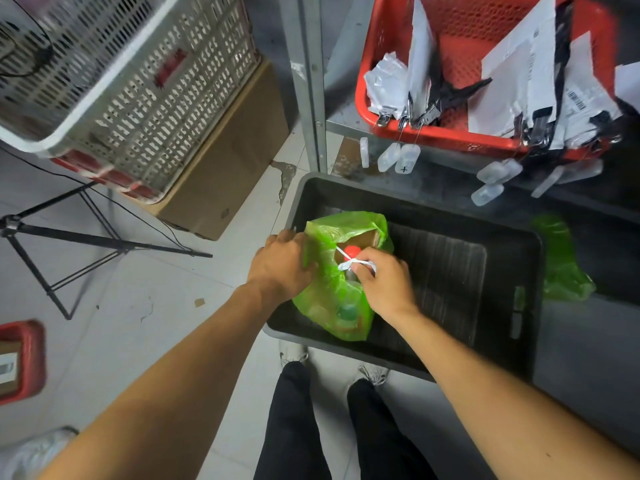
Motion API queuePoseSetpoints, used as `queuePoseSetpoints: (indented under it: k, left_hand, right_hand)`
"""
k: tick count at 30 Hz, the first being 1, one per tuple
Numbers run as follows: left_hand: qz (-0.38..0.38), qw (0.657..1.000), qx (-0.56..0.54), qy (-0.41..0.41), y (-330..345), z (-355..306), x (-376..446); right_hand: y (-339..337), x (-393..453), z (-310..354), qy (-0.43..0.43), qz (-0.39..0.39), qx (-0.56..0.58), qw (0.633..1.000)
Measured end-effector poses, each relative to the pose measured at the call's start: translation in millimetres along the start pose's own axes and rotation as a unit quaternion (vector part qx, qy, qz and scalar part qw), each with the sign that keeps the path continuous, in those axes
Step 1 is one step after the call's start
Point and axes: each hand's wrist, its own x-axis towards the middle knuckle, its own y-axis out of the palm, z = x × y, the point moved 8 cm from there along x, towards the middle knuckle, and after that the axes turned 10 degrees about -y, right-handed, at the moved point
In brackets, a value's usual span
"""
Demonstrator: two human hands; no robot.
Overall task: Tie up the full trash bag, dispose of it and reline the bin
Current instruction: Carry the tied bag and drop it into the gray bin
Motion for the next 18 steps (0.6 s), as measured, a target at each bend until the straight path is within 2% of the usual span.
queuePoseSetpoints:
  k: [6,14,18]
  left_hand:
    - [0.001,1.0,0.012,0.003,10,4,3]
    - [-0.005,1.0,0.025,0.005,13,2,6]
    - [-0.006,1.0,0.021,0.011,9,-7,6]
  right_hand:
    - [12,11,-15,0.02,0.014,-0.019,1.0]
    - [0,14,-25,0.01,-0.041,-0.072,0.996]
    - [-7,5,-34,0.019,-0.039,-0.125,0.991]
